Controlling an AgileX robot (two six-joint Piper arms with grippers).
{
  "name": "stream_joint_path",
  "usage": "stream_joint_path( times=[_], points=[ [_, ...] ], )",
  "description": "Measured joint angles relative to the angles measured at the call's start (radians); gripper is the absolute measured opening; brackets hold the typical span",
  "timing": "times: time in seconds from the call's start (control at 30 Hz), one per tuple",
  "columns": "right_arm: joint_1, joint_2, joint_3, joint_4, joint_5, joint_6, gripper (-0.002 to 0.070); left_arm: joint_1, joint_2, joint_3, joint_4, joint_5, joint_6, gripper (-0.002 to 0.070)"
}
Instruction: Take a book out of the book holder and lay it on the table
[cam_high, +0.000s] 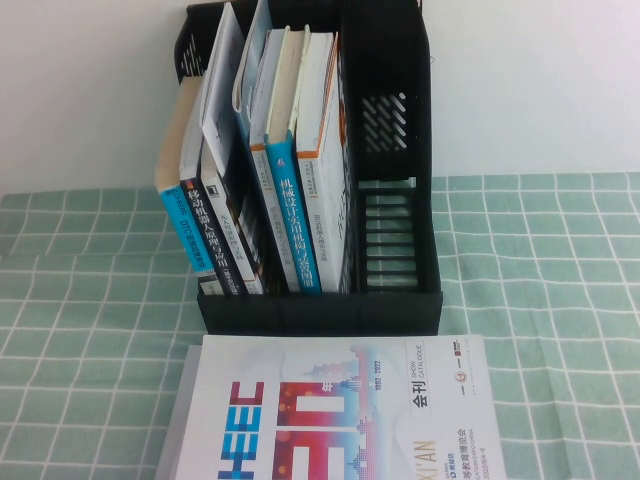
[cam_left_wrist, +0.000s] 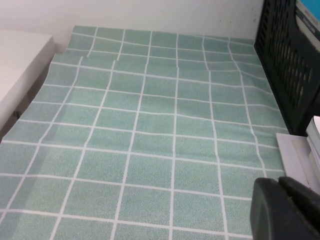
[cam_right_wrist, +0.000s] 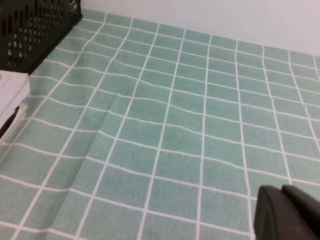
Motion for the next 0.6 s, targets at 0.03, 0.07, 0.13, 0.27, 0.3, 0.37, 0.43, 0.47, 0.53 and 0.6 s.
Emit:
stream_joint_path(
  times=[0.03,0.07,0.13,0.27,0.3,0.37,0.43,0.47,0.53,0.6],
  points=[
    [0.000,0.000,0.000,-0.002,0.000,0.000,-0.0002,0.000,0.000,0.000,0.000,0.000,0.000,-0.0003],
    [0.000,0.000,0.000,-0.007,0.000,0.000,-0.0002,0.000,0.000,0.000,0.000,0.000,0.000,-0.0003],
    [-0.002,0.000,0.000,-0.011,0.000,0.000,-0.0002,0.000,0.000,0.000,0.000,0.000,0.000,-0.0003],
    [-0.003,0.000,0.000,-0.012,0.000,0.002,-0.0002,0.000,0.000,0.000,0.000,0.000,0.000,-0.0003],
    [-0.003,0.000,0.000,-0.012,0.000,0.002,-0.0002,0.000,0.000,0.000,0.000,0.000,0.000,-0.0003],
    [-0.003,0.000,0.000,-0.014,0.000,0.002,-0.0002,0.000,0.000,0.000,0.000,0.000,0.000,-0.0003],
    [-0.003,0.000,0.000,-0.014,0.000,0.002,-0.0002,0.000,0.000,0.000,0.000,0.000,0.000,-0.0003],
    [-0.003,0.000,0.000,-0.014,0.000,0.002,-0.0002,0.000,0.000,0.000,0.000,0.000,0.000,-0.0003],
    [-0.003,0.000,0.000,-0.014,0.000,0.002,-0.0002,0.000,0.000,0.000,0.000,0.000,0.000,-0.0003],
    [-0.003,0.000,0.000,-0.014,0.000,0.002,-0.0002,0.000,0.000,0.000,0.000,0.000,0.000,-0.0003]
  ],
)
